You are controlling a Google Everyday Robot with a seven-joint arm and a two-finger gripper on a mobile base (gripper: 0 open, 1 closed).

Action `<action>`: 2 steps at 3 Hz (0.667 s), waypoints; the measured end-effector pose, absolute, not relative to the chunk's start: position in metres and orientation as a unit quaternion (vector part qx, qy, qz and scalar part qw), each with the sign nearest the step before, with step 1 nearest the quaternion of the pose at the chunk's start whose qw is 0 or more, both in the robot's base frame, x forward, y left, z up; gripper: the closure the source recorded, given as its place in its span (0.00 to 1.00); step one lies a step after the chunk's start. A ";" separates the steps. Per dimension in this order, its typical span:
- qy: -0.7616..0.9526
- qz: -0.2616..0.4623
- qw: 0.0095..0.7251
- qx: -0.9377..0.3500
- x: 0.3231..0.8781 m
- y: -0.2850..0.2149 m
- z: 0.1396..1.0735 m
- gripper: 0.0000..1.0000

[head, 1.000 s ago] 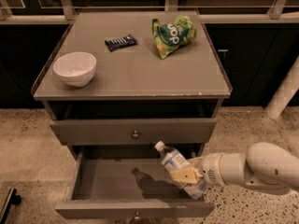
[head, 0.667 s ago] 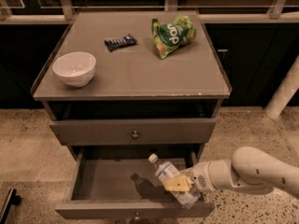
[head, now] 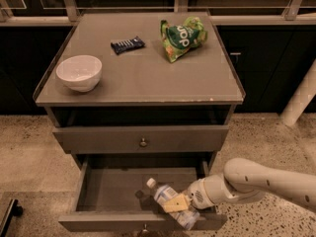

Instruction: Place blue plastic bottle into middle drawer

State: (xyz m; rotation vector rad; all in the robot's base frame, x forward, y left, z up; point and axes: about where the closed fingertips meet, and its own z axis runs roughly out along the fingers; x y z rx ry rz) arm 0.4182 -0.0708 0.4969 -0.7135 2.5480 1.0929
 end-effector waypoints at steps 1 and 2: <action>0.882 0.376 0.134 -0.250 0.440 -0.062 0.476 1.00; 0.886 0.363 0.142 -0.250 0.471 -0.062 0.460 1.00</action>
Offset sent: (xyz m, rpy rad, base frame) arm 0.0943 0.0056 -0.0546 -0.0616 -0.0449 -0.0219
